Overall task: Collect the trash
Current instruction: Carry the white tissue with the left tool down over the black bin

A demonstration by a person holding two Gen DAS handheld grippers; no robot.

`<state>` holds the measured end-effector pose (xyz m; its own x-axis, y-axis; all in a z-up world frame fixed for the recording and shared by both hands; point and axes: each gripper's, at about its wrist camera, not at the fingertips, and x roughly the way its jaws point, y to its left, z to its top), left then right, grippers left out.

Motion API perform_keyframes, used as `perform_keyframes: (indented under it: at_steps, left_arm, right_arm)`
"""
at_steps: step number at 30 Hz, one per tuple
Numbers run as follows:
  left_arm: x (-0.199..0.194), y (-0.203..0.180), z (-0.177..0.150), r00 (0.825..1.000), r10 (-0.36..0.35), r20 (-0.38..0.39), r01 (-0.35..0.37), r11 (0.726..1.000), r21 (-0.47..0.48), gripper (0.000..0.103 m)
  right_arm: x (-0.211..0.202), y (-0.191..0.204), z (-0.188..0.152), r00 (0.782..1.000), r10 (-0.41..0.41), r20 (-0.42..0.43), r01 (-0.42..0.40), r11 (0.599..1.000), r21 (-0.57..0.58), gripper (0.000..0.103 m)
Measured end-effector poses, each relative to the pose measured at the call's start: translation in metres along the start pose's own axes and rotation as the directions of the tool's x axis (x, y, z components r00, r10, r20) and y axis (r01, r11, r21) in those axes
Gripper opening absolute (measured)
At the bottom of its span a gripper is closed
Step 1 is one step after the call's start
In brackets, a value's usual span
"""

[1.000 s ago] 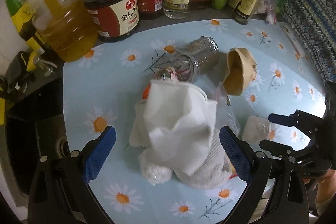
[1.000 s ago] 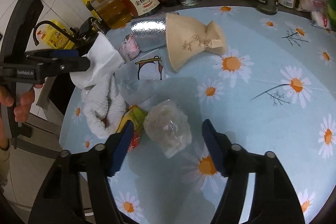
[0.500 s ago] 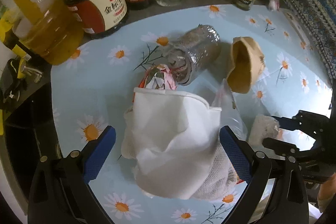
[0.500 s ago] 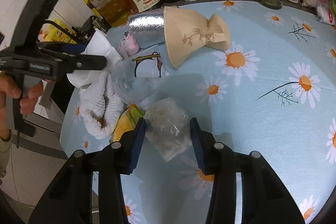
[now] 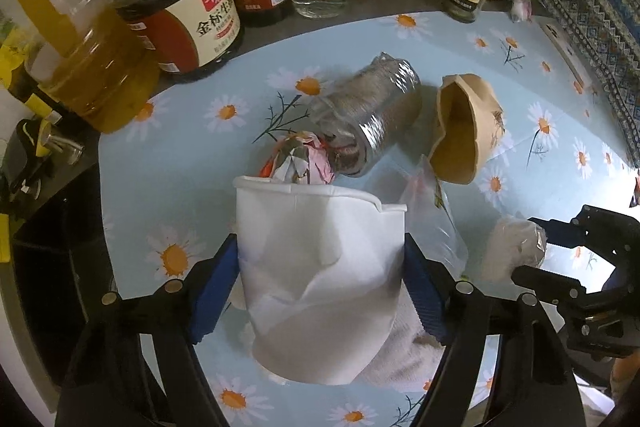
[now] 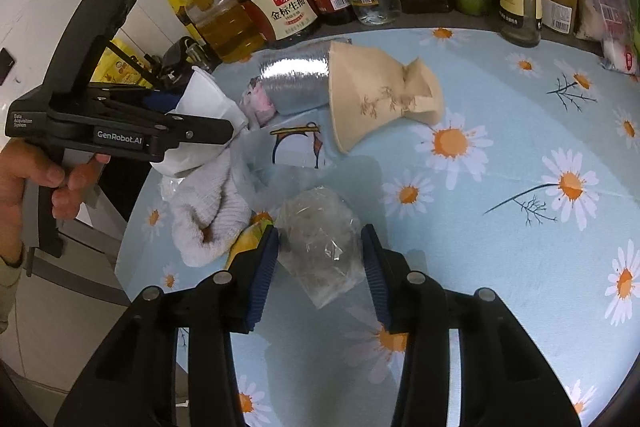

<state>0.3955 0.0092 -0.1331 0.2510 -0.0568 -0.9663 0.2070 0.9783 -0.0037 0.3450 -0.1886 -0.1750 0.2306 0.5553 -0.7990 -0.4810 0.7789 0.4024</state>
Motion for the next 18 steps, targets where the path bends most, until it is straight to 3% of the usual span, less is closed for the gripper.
perform_keyframes:
  at_steps: [10, 18]
  left_arm:
    - [-0.046, 0.003, -0.016, 0.996, -0.011, 0.091, 0.015, 0.999, -0.044, 0.075]
    - [-0.09, 0.005, -0.052, 0.984, -0.028, 0.176, 0.039, 0.998, -0.057, 0.075]
  right_arm:
    - [-0.02, 0.015, 0.003, 1.0, -0.009, 0.03, 0.01, 0.999, -0.032, 0.043]
    - [-0.045, 0.049, -0.009, 0.998, -0.03, 0.062, 0.034, 0.998, -0.061, 0.043]
